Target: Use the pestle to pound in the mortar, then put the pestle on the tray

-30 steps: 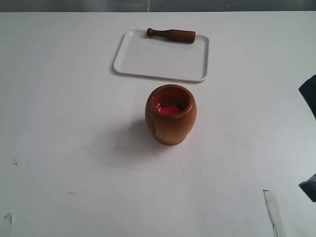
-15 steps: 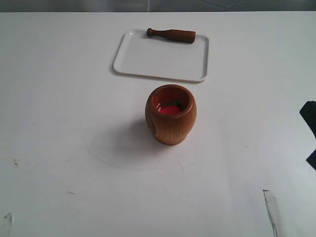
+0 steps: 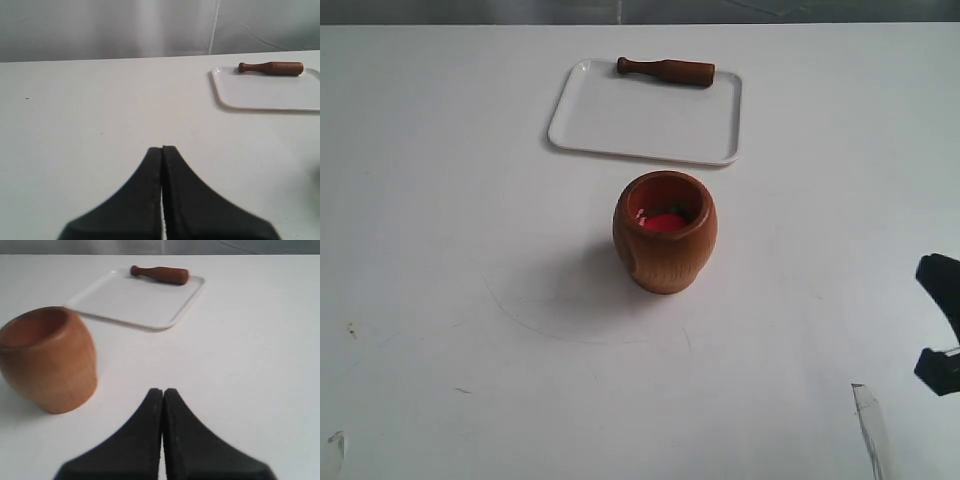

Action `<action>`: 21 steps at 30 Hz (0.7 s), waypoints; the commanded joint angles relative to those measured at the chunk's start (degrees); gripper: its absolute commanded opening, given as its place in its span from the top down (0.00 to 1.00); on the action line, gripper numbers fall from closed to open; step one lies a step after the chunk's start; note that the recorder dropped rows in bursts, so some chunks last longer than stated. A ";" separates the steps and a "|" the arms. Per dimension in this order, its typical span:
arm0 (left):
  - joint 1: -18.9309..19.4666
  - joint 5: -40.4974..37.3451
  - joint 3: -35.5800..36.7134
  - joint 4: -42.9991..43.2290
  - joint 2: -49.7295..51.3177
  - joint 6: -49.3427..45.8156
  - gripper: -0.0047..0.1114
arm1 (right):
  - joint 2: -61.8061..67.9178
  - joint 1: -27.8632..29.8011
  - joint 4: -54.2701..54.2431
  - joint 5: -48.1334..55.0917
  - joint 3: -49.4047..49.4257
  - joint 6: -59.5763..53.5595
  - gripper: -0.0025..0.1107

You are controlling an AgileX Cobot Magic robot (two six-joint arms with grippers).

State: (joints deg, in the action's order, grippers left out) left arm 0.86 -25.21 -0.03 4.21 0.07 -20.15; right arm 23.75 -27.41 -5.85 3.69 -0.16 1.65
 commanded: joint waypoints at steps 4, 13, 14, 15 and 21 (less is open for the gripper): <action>-0.44 0.17 0.03 -0.42 -0.07 0.47 0.96 | -8.13 17.13 -2.03 0.78 0.16 -0.35 0.98; -0.44 0.17 0.03 -0.42 -0.07 0.47 0.96 | -23.75 9.06 5.85 11.46 0.16 -0.35 0.98; -0.44 0.17 0.03 -0.42 -0.07 0.47 0.96 | -23.75 8.79 6.21 12.85 0.16 -0.35 0.98; -0.44 0.17 0.03 -0.42 -0.07 0.47 0.96 | -23.75 8.79 6.56 13.72 0.16 -0.35 0.98; -0.44 0.17 0.03 -0.42 -0.07 0.47 0.96 | -23.75 8.79 7.42 15.19 0.16 -0.70 0.98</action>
State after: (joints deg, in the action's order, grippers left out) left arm 0.86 -25.21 -0.03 4.21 0.07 -20.15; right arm 0.36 -18.38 0.58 18.40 -0.16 1.50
